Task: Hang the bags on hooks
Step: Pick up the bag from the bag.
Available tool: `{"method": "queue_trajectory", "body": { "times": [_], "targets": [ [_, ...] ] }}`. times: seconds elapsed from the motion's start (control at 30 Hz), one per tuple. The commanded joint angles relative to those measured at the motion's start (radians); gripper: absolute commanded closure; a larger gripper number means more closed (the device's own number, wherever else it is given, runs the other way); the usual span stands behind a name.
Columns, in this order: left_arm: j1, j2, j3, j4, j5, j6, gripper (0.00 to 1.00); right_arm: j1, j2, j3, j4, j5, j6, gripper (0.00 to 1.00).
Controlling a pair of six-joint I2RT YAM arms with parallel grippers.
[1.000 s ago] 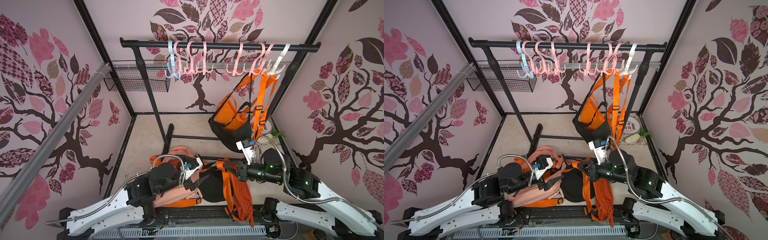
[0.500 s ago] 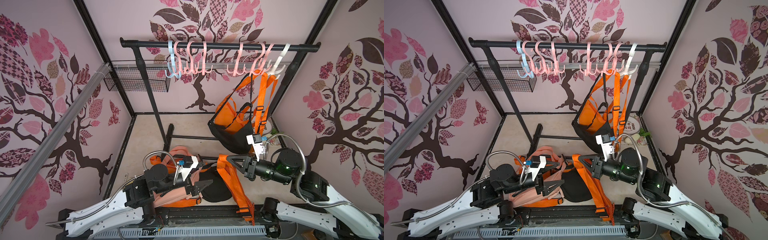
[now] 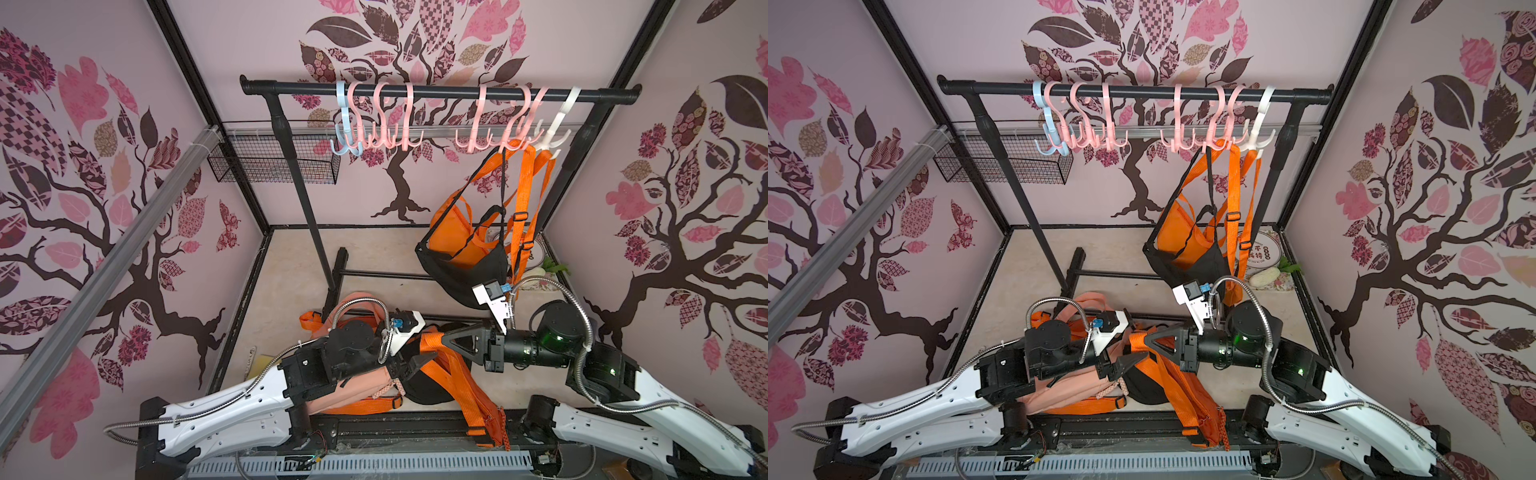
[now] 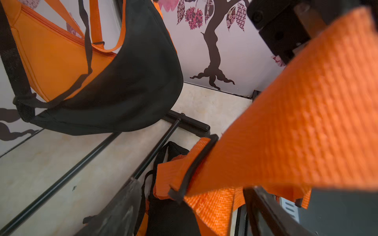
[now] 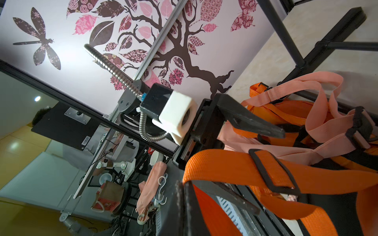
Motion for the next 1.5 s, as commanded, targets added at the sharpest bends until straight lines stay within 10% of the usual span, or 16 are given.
{"method": "queue_trajectory", "body": {
  "times": [0.0, 0.43, 0.7, 0.8, 0.97, 1.1, 1.3, 1.47],
  "targets": [
    [-0.002, 0.005, 0.069, 0.045, -0.043, 0.046, 0.21, 0.005, -0.011, -0.011, 0.042, -0.064, 0.020, 1.00],
    [-0.054, 0.020, 0.078, 0.090, 0.114, 0.097, 0.34, 0.006, -0.056, -0.055, 0.005, -0.056, 0.007, 1.00],
    [-0.066, 0.027, 0.118, 0.068, 0.086, 0.110, 0.84, 0.005, -0.072, -0.080, -0.034, -0.008, 0.003, 1.00],
    [-0.065, 0.023, 0.126, 0.050, 0.037, 0.108, 1.00, 0.005, -0.093, -0.072, -0.086, 0.051, -0.007, 0.92],
    [-0.065, 0.036, 0.175, 0.012, -0.099, 0.072, 1.00, 0.005, -0.142, -0.103, -0.111, 0.105, -0.018, 0.44],
    [-0.067, 0.060, 0.230, -0.034, -0.208, 0.035, 1.00, 0.005, -0.182, -0.179, -0.050, 0.074, -0.027, 0.37],
    [-0.066, 0.095, 0.279, -0.082, -0.255, 0.017, 1.00, 0.005, -0.182, -0.269, -0.006, 0.060, -0.077, 0.41],
    [-0.066, 0.098, 0.300, -0.113, -0.350, 0.025, 1.00, 0.005, -0.173, -0.261, -0.056, 0.098, -0.109, 0.80]
  ]
}}
